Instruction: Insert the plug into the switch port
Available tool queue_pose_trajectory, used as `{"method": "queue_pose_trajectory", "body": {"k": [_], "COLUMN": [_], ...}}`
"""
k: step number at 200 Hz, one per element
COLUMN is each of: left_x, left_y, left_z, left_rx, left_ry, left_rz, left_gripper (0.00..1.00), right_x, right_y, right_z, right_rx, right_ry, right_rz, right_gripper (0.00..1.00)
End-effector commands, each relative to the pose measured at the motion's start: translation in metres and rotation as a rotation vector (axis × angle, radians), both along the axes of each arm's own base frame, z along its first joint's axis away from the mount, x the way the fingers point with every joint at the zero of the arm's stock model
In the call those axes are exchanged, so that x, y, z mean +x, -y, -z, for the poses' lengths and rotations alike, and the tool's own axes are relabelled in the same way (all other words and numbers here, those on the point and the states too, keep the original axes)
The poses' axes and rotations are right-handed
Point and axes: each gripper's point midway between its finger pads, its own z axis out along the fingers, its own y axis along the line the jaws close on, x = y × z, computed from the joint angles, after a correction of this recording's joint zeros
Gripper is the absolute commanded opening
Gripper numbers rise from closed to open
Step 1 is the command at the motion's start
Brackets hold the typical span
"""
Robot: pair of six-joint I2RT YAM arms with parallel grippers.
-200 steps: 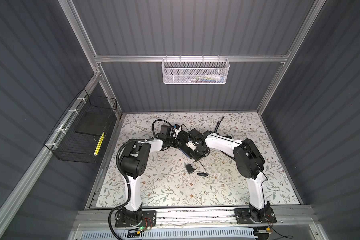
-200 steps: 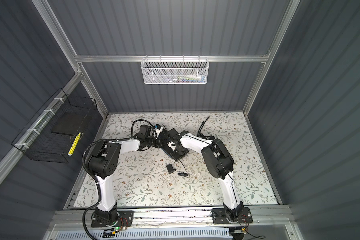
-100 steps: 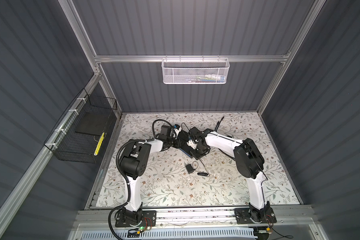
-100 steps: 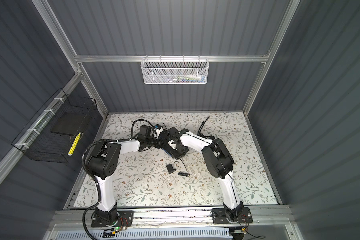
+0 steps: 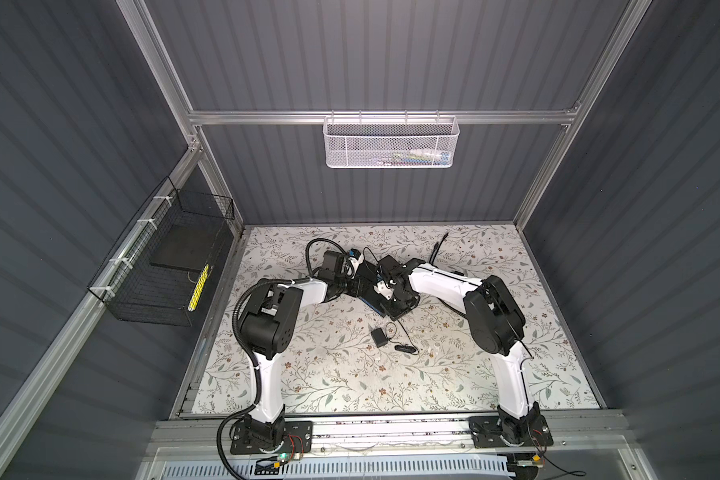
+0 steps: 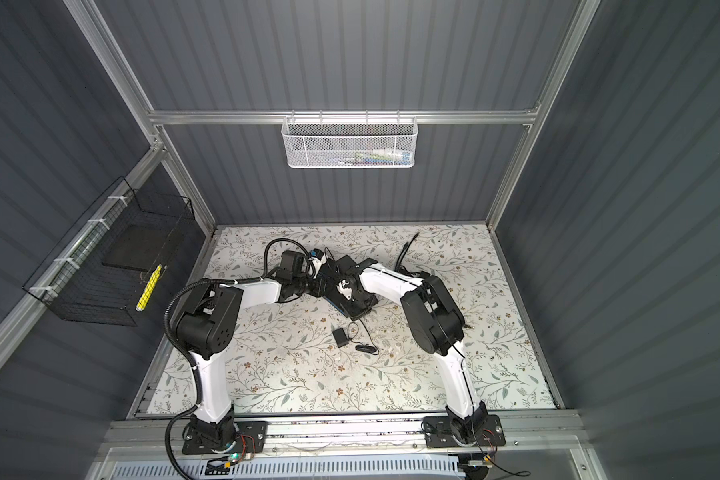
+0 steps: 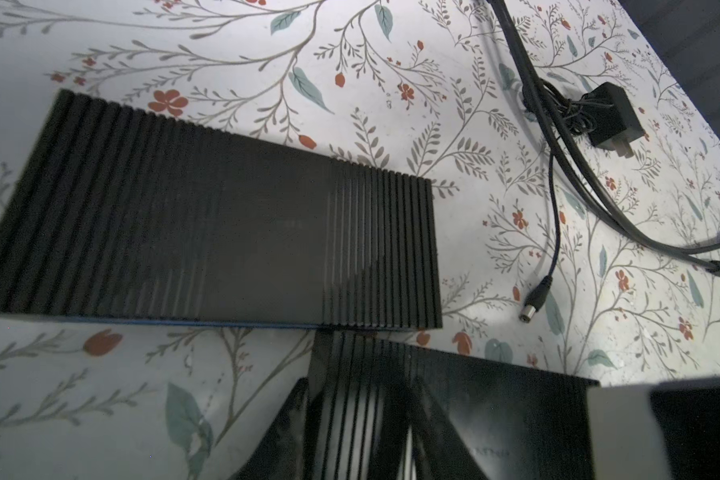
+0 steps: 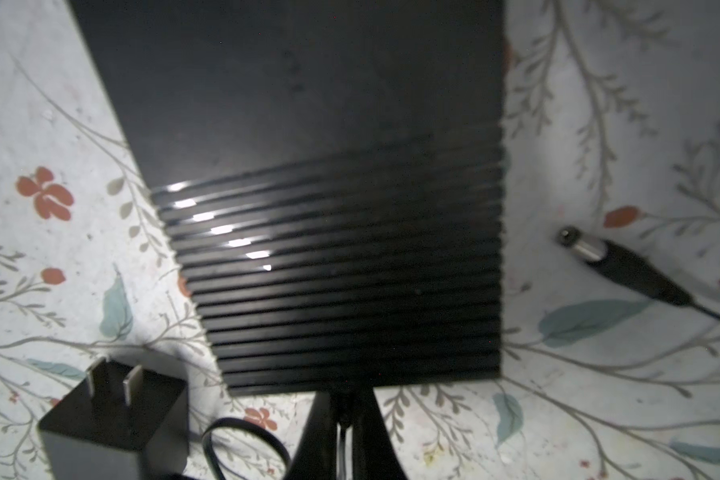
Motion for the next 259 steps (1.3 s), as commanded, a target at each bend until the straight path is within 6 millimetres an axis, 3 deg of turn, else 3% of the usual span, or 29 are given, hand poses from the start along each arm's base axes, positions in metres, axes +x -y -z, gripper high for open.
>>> {"method": "queue_pose_trajectory", "body": {"k": [1, 75, 105, 135, 181, 220, 259], "left_x": [-0.108, -0.111, -0.089, -0.062, -0.041, -0.029, -0.013], "left_y": [0.035, 0.028, 0.002, -0.032, -0.047, -0.066, -0.094], "left_z": [0.046, 0.046, 0.046, 0.028, 0.02, 0.011, -0.012], "left_rx": [0.006, 0.046, 0.055, -0.012, -0.003, 0.029, 0.047], "left_ry": [-0.349, -0.341, -0.344, -0.316, -0.289, -0.258, -0.194], "left_rz": [0.225, 0.222, 0.126, 0.015, -0.038, -0.096, -0.186], "left_gripper": [0.39, 0.39, 0.38, 0.4, 0.42, 0.42, 0.43], "right_x": [0.076, 0.084, 0.075, 0.059, 0.036, 0.012, 0.0], "right_y": [-0.064, -0.072, -0.063, -0.053, -0.049, -0.03, 0.003], "right_z": [-0.054, -0.061, -0.058, -0.049, -0.042, -0.034, -0.042], "right_rx": [0.29, 0.304, 0.295, 0.291, 0.312, 0.257, 0.202], "right_ry": [0.334, 0.347, 0.345, 0.328, 0.284, 0.244, 0.263], "right_rz": [0.013, -0.001, -0.007, -0.019, -0.064, -0.099, -0.052], "right_gripper": [0.0, 0.0, 0.0, 0.02, 0.16, 0.29, 0.31]}}
